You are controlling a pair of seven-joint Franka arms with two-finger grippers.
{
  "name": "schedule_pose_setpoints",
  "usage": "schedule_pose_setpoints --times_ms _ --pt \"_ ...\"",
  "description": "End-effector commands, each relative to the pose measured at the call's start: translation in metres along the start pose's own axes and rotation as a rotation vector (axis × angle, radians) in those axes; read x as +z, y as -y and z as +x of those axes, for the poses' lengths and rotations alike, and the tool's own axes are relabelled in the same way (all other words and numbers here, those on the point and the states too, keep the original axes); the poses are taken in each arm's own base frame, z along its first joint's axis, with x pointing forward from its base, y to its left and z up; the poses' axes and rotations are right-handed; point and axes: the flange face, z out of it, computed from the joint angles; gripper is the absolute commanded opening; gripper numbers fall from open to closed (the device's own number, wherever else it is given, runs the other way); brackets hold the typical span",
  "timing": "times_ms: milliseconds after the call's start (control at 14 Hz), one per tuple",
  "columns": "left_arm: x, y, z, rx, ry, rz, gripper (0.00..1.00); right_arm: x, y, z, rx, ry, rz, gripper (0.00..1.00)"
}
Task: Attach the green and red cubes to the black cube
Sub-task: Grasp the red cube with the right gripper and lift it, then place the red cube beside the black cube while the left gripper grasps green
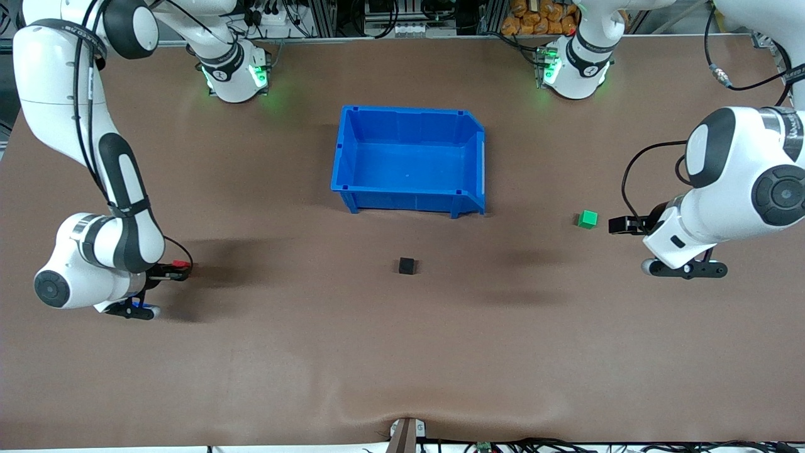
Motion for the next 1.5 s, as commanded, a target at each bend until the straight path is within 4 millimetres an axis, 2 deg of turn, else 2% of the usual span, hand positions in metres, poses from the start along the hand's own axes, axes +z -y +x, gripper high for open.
schedule_pose_setpoints --times_ms 0,143,286,429,500,571,643,857,1071,1214,1429 --pt "-0.002 -0.010 0.005 0.024 -0.021 0.000 1.00 -0.025 0.043 -0.006 0.215 0.038 0.138 0.00" --pt "0.019 -0.008 0.018 0.021 -0.027 -0.008 1.00 -0.034 0.096 -0.013 0.448 0.091 0.203 0.00" --pt "0.037 -0.001 0.026 0.013 -0.016 -0.009 1.00 -0.037 0.162 -0.026 0.670 0.140 0.245 0.00" --pt "0.052 -0.013 0.021 0.030 0.004 -0.003 1.00 -0.036 0.219 -0.037 0.843 0.152 0.310 0.00" --pt "0.068 -0.025 0.016 0.043 0.011 0.000 1.00 -0.037 0.242 -0.041 0.904 0.139 0.346 0.00" --pt "0.084 -0.026 0.009 0.044 0.017 0.001 1.00 -0.033 0.268 -0.049 0.950 0.134 0.365 0.00" --pt "0.099 -0.028 -0.001 0.050 0.012 0.000 1.00 -0.024 0.301 -0.059 0.985 0.114 0.370 0.00" --pt "0.137 -0.028 -0.032 0.054 -0.001 0.000 1.00 0.010 0.371 -0.083 1.089 0.041 0.416 0.00" --pt "0.183 -0.019 -0.059 0.059 0.000 -0.005 1.00 0.030 0.414 -0.109 1.087 0.020 0.423 0.00" --pt "0.212 -0.007 -0.071 0.050 0.002 -0.006 1.00 0.036 0.421 -0.117 1.104 0.030 0.412 0.00" --pt "0.228 0.010 -0.073 0.096 -0.014 -0.020 1.00 0.054 0.439 -0.131 1.147 0.042 0.391 0.00"
